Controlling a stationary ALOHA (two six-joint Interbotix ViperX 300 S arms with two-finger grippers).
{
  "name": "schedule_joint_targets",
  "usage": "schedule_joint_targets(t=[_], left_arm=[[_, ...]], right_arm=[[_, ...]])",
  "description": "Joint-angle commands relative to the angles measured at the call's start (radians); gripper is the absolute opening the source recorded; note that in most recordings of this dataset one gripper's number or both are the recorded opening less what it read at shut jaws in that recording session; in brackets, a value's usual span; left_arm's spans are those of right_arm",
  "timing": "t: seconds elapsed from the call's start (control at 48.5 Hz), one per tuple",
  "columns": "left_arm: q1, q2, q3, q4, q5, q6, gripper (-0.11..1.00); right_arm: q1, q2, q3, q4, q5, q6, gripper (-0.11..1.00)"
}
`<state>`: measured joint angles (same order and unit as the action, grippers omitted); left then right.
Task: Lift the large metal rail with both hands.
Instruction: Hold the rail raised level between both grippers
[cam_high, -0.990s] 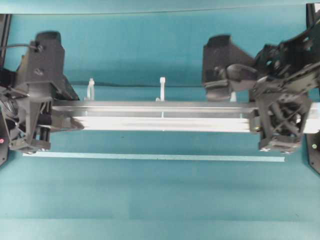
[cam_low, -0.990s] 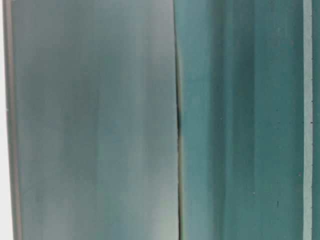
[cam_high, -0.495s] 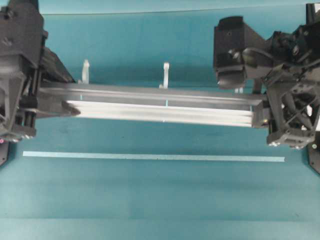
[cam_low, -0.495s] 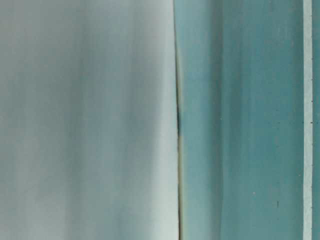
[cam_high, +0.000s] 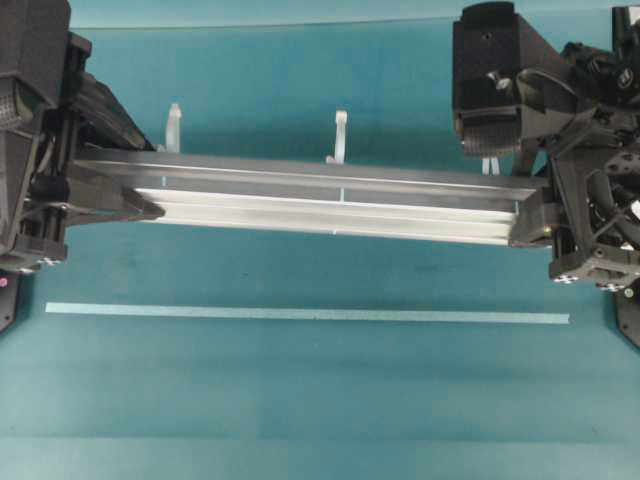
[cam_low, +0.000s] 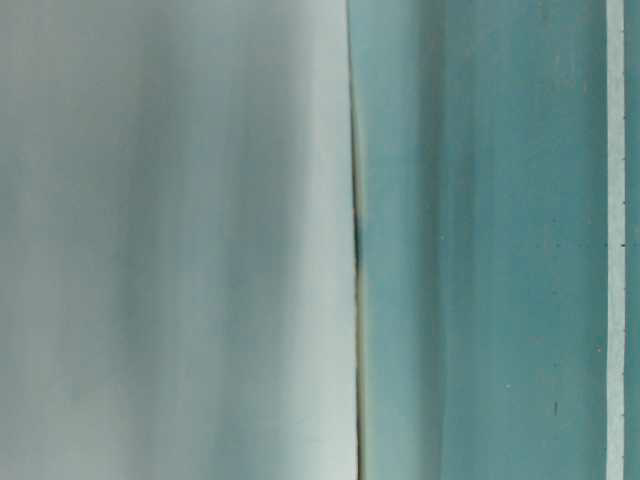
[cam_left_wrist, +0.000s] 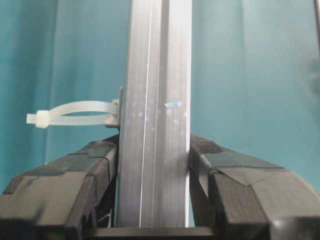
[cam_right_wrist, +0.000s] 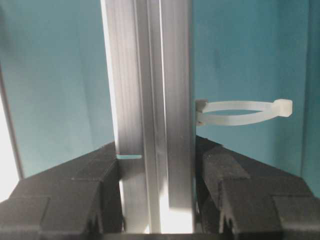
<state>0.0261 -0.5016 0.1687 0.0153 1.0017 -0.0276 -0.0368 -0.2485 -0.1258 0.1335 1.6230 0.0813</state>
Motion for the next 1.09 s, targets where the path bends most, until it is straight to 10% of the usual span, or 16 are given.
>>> schedule_joint_targets(t=[0.0,1.073], left_arm=[[0.028,-0.002,-0.049,0.006,-0.021,-0.003,0.36],[0.028,0.011,-0.038,0.006,-0.021,-0.005,0.36]], right_arm=[[0.006,0.006,-0.029,0.009,-0.018,0.020,0.38],[0.006,0.012,-0.081,0.008,-0.018,0.020,0.38]])
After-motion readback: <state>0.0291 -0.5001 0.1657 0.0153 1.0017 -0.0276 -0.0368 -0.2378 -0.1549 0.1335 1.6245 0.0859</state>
